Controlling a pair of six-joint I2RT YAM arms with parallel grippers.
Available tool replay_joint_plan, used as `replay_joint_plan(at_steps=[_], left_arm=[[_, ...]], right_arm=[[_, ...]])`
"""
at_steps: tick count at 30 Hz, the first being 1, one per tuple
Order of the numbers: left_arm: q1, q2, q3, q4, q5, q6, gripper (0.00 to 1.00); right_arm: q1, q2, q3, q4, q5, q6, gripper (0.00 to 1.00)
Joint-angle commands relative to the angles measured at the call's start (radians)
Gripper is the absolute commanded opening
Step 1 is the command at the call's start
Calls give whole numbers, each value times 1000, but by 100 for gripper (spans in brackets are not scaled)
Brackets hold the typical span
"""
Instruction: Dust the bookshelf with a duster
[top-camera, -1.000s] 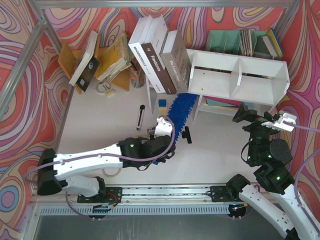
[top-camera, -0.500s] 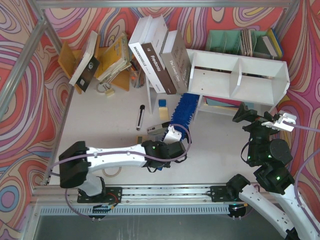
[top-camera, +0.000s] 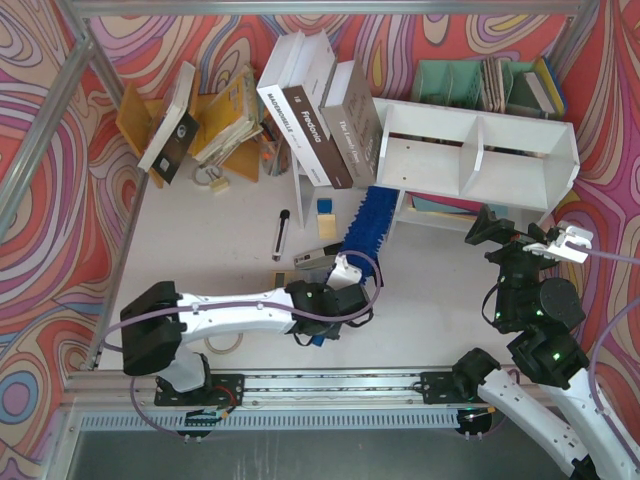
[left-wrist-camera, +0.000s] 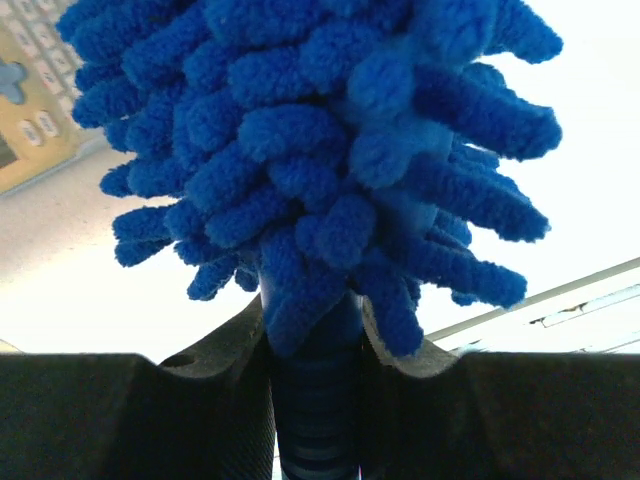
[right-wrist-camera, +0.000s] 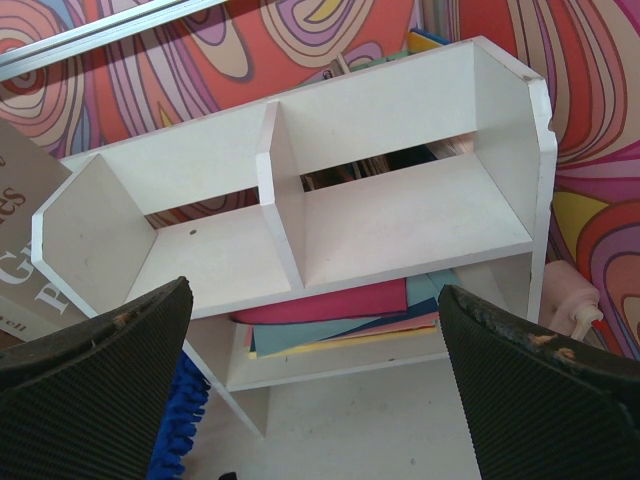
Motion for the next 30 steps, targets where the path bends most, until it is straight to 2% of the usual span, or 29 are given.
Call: replay_joint_plan(at_steps=[1,5,15,21,30], left_arm=[[-8,-110,41,7,-65,59,0],[-3,-147,23,18,-88,27,0],[4,-4,13,-34,2,-3,0],[-9,-4,30,-38,36,29,0],[-28,-261,56,-12,-132,61,0]], right_arm=[[-4,-7,0,14,6,-4,99],[-4,-9,1,12,6,-3,99],[-4,-9,-1,14,6,-7,99],[-4,-9,0,12,6,-5,99],[-4,-10,-1,12,7,-6,99]])
